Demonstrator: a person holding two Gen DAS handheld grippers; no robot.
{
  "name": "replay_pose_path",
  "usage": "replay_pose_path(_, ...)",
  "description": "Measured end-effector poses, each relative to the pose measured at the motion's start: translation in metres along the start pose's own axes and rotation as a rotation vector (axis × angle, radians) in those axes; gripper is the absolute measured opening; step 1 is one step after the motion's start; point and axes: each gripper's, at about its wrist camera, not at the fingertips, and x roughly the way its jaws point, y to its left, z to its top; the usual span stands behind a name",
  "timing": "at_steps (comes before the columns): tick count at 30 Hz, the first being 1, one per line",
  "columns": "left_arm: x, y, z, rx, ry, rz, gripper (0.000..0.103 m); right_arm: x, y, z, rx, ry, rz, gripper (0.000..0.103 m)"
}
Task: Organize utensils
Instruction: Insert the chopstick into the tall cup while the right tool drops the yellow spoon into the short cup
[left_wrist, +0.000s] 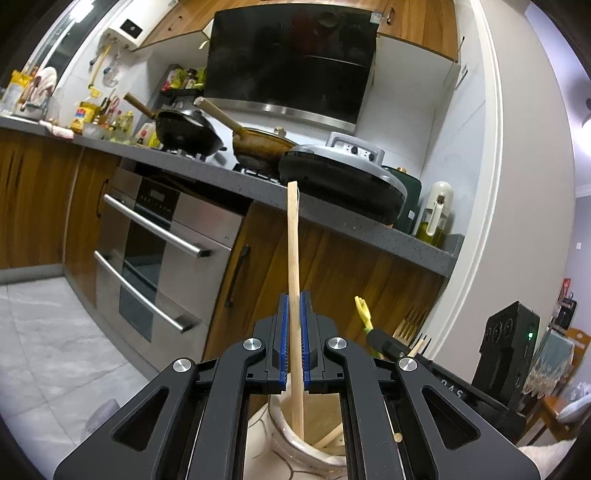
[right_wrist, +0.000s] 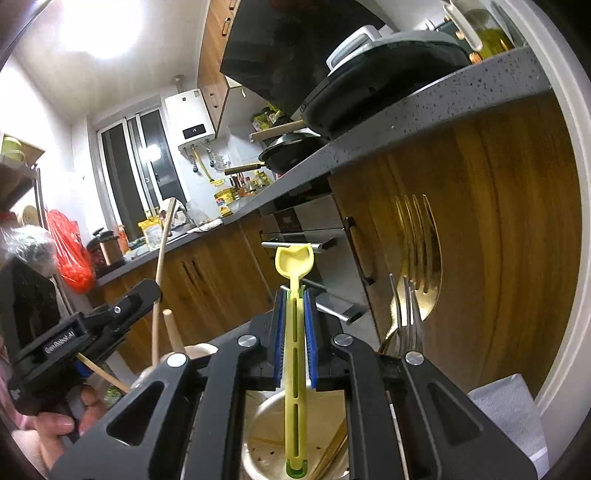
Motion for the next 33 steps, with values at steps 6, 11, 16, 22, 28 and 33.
replay_pose_path(6,-0.003,0.000,-0.002,0.000,0.010,-0.005,0.006,-0.009,-0.002,-0.007,-0.016,0.025,-0.011,0.010)
replay_pose_path(11,-0.009,-0.003,-0.005,0.029,0.032,-0.007,0.006,-0.027,-0.004,-0.014,-0.033,0.068,-0.026,0.010)
replay_pose_path(16,-0.019,-0.009,-0.004,0.064,0.038,-0.007,0.007,-0.037,-0.006,-0.021,-0.037,0.129,-0.022,0.010)
replay_pose_path(22,-0.022,-0.008,-0.001,0.062,0.047,0.020,0.007,-0.036,-0.005,-0.024,-0.048,0.172,-0.031,0.010)
replay_pose_path(28,-0.036,-0.014,0.007,0.076,0.042,0.044,0.012,-0.048,0.000,-0.017,-0.063,0.158,-0.023,0.029)
replay_pose_path(33,-0.060,-0.022,0.013,0.096,0.028,0.071,0.036,-0.074,0.007,-0.011,-0.106,0.124,-0.031,0.036)
